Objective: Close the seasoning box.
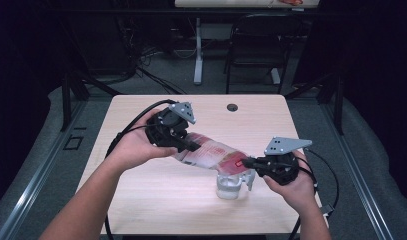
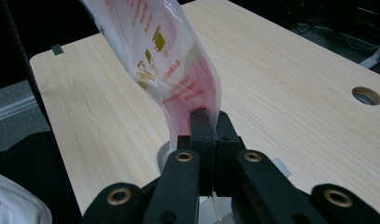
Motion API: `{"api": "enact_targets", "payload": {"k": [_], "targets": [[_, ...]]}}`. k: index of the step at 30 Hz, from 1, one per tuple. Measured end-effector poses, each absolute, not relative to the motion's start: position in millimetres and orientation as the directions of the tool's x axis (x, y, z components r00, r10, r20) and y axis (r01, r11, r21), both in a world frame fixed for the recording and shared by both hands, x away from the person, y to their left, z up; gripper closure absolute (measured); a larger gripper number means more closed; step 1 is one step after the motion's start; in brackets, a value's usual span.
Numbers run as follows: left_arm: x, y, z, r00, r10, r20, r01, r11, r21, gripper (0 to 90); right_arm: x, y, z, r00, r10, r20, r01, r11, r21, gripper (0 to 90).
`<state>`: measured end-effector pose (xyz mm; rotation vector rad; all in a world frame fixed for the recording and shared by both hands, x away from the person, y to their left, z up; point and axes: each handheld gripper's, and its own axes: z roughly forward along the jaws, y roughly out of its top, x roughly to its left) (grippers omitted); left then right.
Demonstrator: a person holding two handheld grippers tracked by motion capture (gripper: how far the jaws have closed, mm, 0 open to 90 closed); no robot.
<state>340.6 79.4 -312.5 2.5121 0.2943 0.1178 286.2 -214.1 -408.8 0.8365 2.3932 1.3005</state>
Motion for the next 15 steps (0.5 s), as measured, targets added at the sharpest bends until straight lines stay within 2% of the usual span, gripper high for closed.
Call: {"api": "enact_targets", "payload": {"k": [15], "targets": [[338.8,78.1,-312.4,0.971,0.239,0.020,0.184,-0.794,0.579,76.4,287.1,-214.9,-409.5,-0.788,0.615,0.022,0.352,0.422,0.835,90.0]]}}
